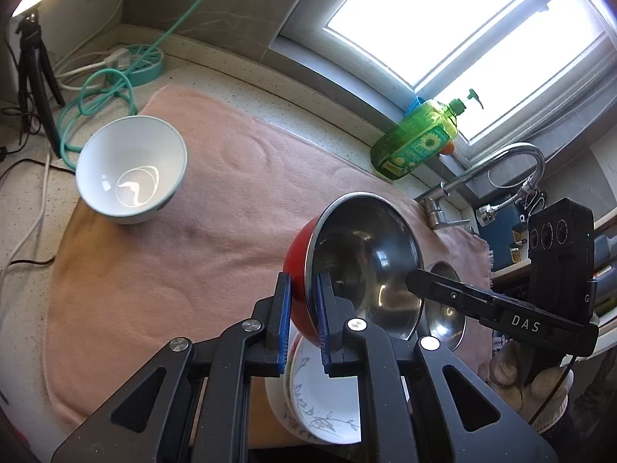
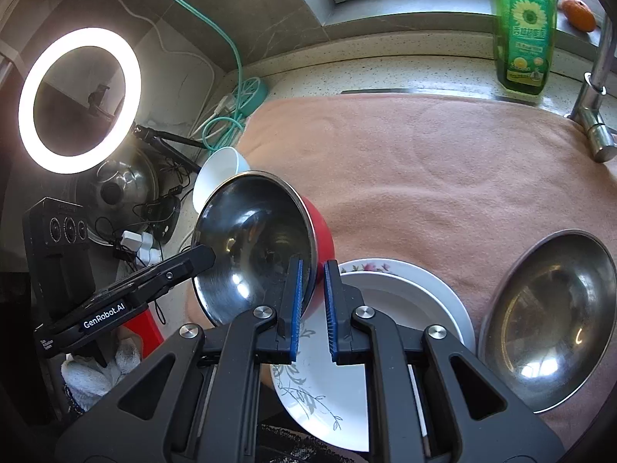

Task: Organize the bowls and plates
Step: 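Lift the red-backed bowl and carry it toward the placed steel bowl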

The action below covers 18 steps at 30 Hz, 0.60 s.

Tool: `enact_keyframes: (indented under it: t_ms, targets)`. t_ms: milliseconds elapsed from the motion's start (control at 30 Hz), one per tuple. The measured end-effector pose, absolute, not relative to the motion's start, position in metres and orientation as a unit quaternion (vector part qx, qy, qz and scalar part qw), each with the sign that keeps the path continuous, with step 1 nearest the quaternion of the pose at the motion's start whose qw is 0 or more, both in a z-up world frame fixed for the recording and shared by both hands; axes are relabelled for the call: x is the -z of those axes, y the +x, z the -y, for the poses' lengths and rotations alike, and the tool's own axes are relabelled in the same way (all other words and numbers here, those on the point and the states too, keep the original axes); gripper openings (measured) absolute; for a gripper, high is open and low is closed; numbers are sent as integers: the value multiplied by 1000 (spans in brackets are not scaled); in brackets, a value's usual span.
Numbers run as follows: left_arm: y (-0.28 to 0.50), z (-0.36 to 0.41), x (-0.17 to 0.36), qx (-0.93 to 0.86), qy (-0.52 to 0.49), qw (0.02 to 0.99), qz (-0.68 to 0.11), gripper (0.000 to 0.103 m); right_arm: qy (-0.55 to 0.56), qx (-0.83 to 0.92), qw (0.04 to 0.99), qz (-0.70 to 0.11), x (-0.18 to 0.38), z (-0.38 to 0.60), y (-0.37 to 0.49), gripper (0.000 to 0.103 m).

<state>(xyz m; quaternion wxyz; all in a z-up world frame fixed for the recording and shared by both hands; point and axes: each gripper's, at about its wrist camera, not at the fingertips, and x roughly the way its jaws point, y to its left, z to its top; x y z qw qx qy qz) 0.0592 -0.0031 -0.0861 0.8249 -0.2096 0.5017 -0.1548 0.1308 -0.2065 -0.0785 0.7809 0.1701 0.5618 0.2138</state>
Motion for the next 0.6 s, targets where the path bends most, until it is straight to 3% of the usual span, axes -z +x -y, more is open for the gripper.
enact_keyframes:
  t_ms: [600]
  targets:
    - [73, 102, 72, 247, -160, 811, -506, 11, 211, -129, 804, -541, 66, 312, 94, 11]
